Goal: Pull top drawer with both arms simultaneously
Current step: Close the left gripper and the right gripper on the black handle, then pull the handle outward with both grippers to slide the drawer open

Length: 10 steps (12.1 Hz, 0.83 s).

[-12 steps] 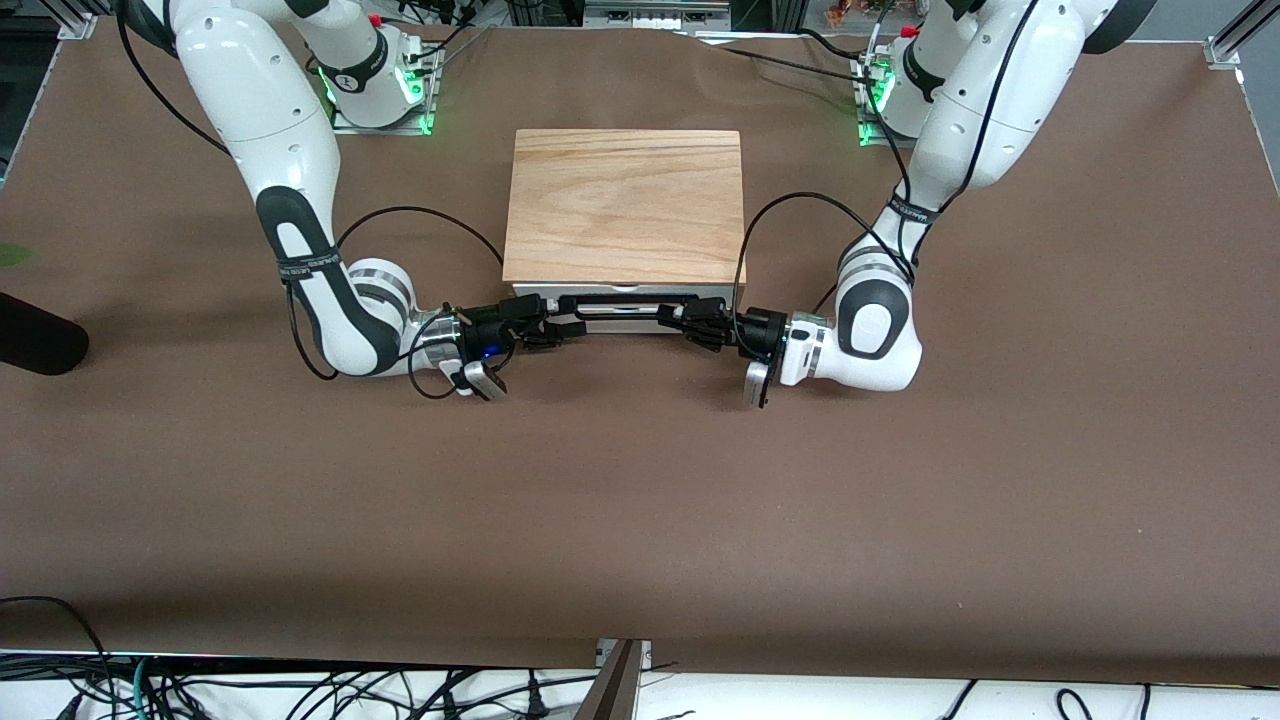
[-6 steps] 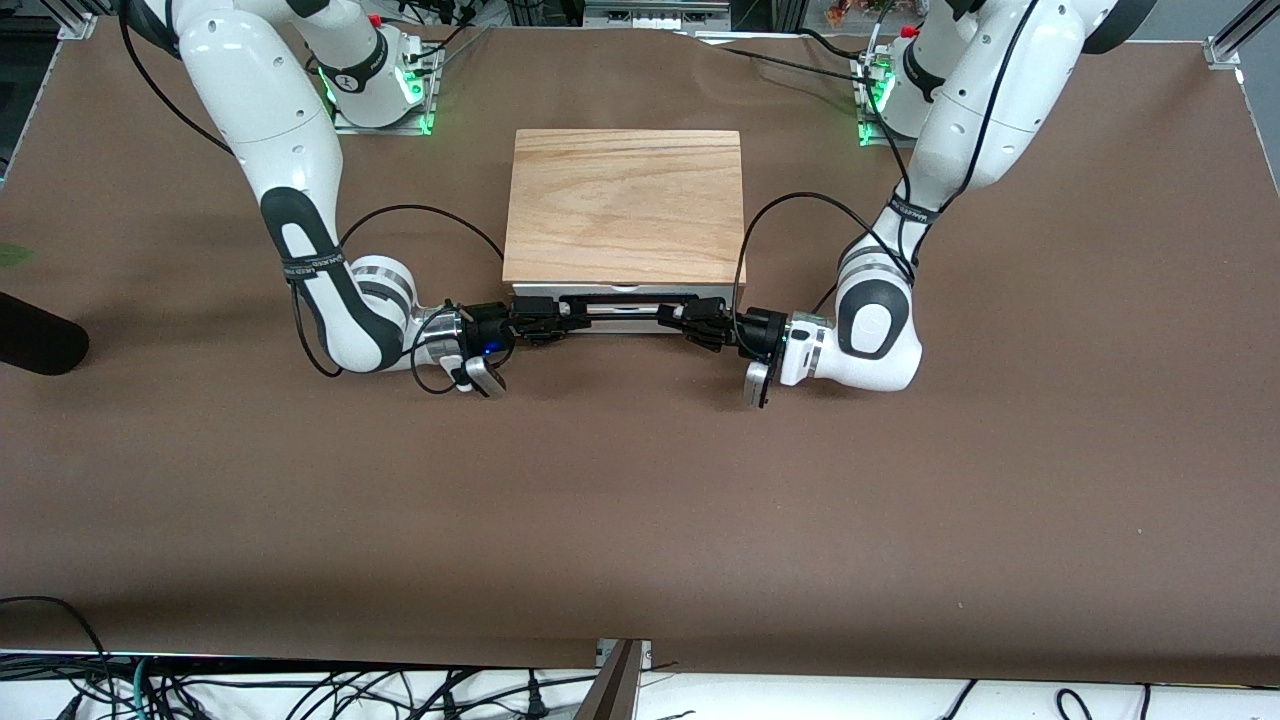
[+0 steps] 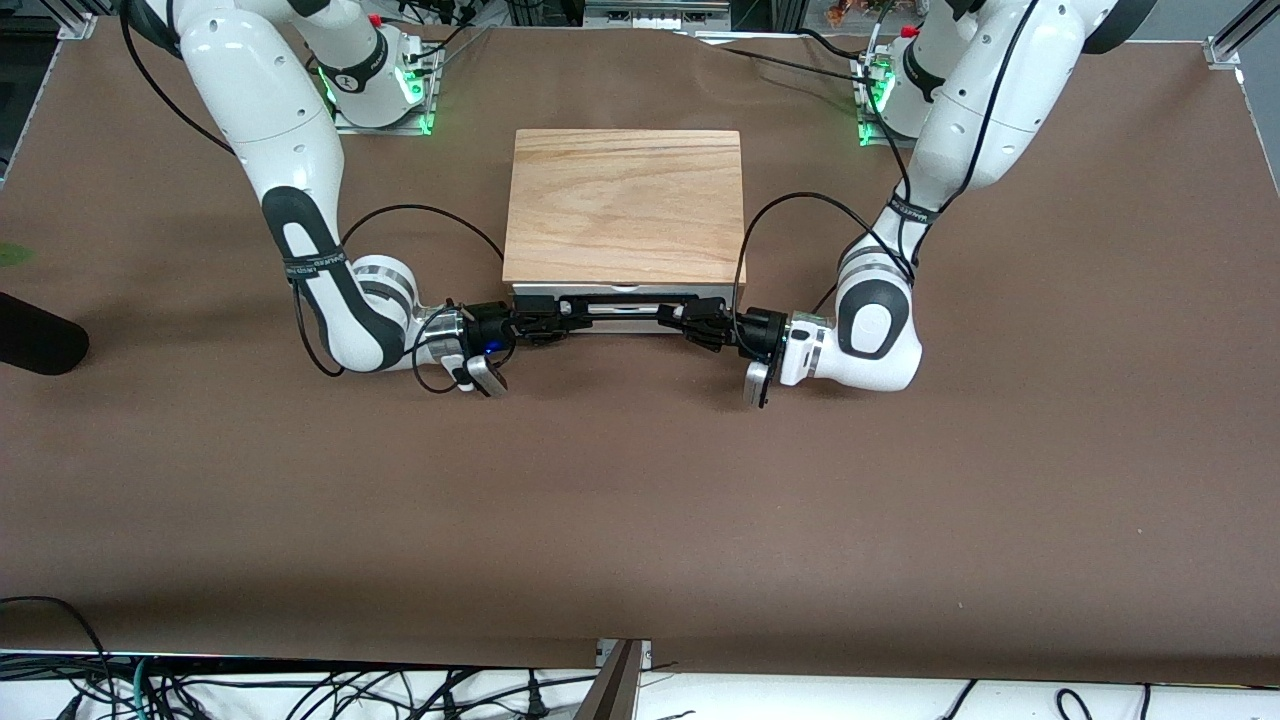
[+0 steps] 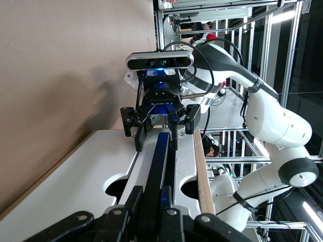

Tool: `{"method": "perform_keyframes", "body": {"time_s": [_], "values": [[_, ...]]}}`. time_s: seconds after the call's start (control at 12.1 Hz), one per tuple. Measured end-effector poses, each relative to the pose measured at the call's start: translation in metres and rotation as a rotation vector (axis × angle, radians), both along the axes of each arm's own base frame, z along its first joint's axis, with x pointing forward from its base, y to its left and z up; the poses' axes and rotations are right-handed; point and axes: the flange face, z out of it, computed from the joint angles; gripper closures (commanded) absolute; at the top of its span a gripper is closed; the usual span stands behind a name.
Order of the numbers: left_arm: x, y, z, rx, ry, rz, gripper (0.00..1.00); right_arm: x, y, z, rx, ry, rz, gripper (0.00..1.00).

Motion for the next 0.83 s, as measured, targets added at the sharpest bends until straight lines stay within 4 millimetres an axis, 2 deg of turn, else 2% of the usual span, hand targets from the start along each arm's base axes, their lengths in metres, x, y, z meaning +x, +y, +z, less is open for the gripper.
{"method": "perform_keyframes", "body": {"time_s": [0.17,0.25,0.83], "values": [[0.0000,0.0000,0.0000,0.000,0.000,0.000,1.00,0.0000,0.0008,0.0009,0.000,-0.002,0.001,0.87],[0.0000,0.0001,-0.0005,0.001,0.000,0.001,1.00,0.0007,0.0011,0.0042,0.010,-0.004,0.001,0.90],[0.0002,0.0002,-0.0002,-0.001,0.000,0.000,1.00,0.0008,0.0010,0.0088,0.005,-0.006,0.000,0.92]]}}
